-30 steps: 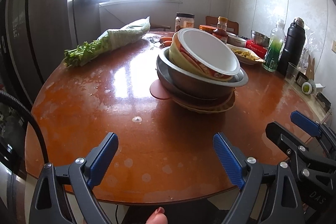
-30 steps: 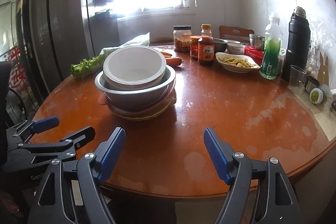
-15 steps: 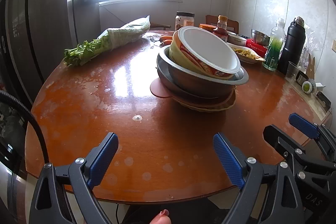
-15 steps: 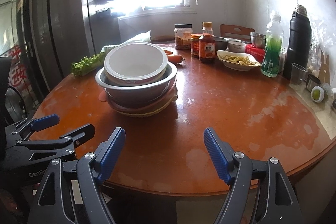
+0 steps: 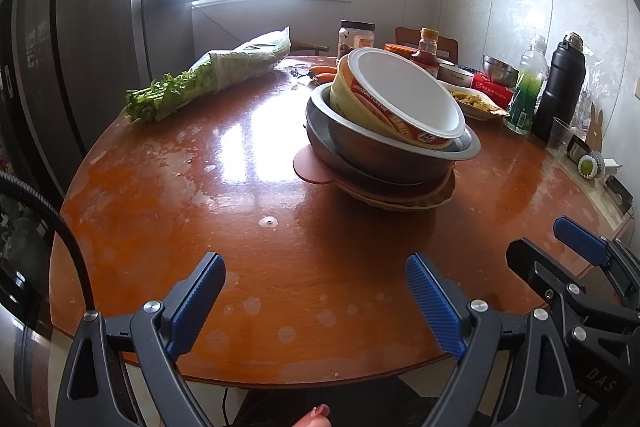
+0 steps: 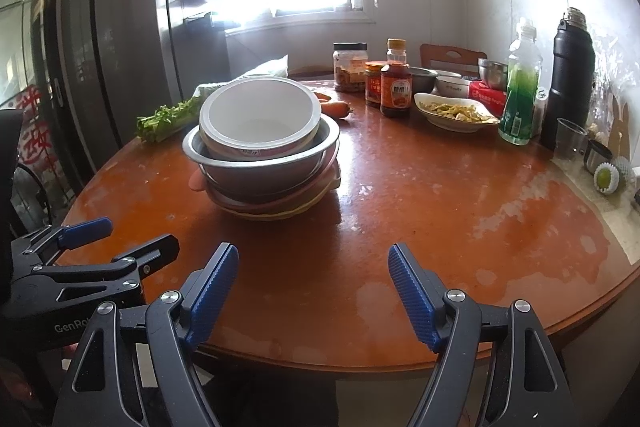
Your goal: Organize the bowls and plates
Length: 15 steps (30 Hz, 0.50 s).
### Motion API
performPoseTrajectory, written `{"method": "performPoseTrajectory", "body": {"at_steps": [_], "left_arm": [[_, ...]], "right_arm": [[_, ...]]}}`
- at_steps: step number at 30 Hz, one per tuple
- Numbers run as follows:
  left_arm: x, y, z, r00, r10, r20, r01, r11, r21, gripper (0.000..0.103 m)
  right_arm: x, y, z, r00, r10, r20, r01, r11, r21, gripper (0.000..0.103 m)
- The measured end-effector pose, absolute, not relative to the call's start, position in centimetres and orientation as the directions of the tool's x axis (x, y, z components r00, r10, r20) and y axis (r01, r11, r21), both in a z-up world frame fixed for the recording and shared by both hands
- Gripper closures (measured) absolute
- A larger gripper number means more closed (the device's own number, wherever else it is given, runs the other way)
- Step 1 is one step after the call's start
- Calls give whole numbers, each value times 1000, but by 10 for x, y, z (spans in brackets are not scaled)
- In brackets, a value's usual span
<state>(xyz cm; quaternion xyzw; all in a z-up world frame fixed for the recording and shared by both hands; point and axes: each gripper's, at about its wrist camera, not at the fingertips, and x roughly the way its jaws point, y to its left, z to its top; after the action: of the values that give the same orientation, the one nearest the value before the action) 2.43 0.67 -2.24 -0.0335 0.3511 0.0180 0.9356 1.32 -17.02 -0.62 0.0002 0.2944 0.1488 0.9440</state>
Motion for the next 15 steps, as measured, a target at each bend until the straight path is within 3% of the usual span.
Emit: {"method": "performPoseTrajectory", "body": {"at_steps": [15], "left_arm": [[24,11,-23,750,26,-661,-71,997,-42,11]], "right_arm": [[15,-171,-5,783,276,-558,-275,958,87,24]]}}
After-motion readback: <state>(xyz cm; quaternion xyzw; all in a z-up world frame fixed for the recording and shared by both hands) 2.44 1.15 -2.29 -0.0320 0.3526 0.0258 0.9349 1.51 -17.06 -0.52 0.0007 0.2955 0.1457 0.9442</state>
